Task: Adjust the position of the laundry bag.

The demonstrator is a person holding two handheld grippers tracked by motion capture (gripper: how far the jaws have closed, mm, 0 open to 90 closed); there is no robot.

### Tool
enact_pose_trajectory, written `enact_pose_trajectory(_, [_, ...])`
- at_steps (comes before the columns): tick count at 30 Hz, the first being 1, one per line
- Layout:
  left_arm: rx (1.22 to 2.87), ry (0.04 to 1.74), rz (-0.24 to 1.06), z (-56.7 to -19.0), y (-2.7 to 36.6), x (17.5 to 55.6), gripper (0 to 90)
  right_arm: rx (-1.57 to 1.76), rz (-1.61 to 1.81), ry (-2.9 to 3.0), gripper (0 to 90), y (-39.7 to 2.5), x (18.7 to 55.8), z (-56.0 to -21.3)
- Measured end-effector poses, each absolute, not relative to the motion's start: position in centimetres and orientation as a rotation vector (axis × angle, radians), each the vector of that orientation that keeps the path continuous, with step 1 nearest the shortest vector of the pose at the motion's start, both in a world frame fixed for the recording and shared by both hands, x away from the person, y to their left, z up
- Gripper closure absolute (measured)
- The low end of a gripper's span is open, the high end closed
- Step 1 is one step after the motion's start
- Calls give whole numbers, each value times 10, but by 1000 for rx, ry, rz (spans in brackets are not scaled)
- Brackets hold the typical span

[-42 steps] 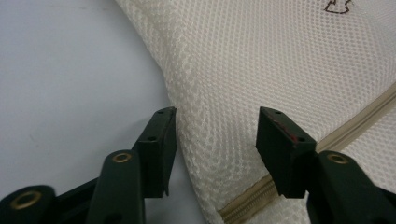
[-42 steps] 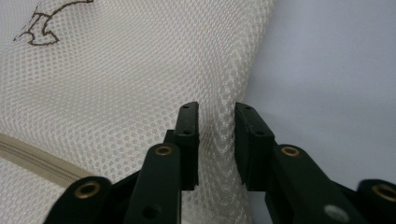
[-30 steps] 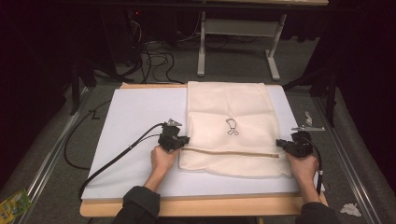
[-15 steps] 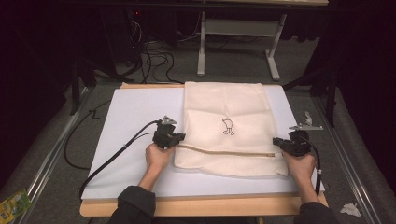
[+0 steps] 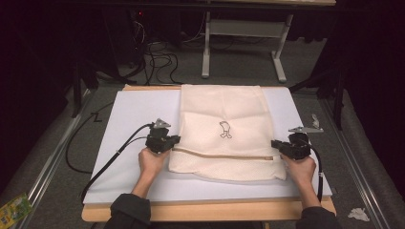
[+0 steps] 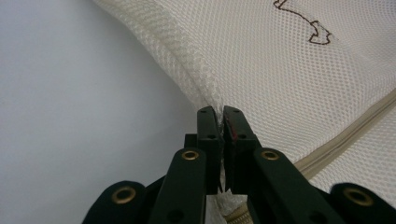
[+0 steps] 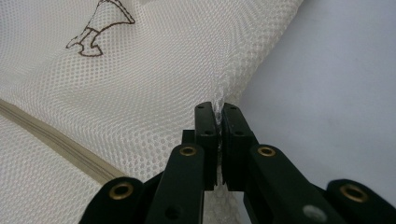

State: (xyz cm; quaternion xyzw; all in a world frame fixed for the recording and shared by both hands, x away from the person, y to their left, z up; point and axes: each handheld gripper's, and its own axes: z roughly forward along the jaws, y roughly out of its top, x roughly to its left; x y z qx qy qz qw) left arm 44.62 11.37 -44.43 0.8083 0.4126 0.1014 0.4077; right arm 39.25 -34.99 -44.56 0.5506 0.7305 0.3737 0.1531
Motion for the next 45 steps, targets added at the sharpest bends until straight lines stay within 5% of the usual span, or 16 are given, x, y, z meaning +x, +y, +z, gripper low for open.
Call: enact_pose_trajectory(45, [1986, 1122, 331, -459, 179, 417, 849, 1485, 1118, 2202, 870, -291, 395, -457])
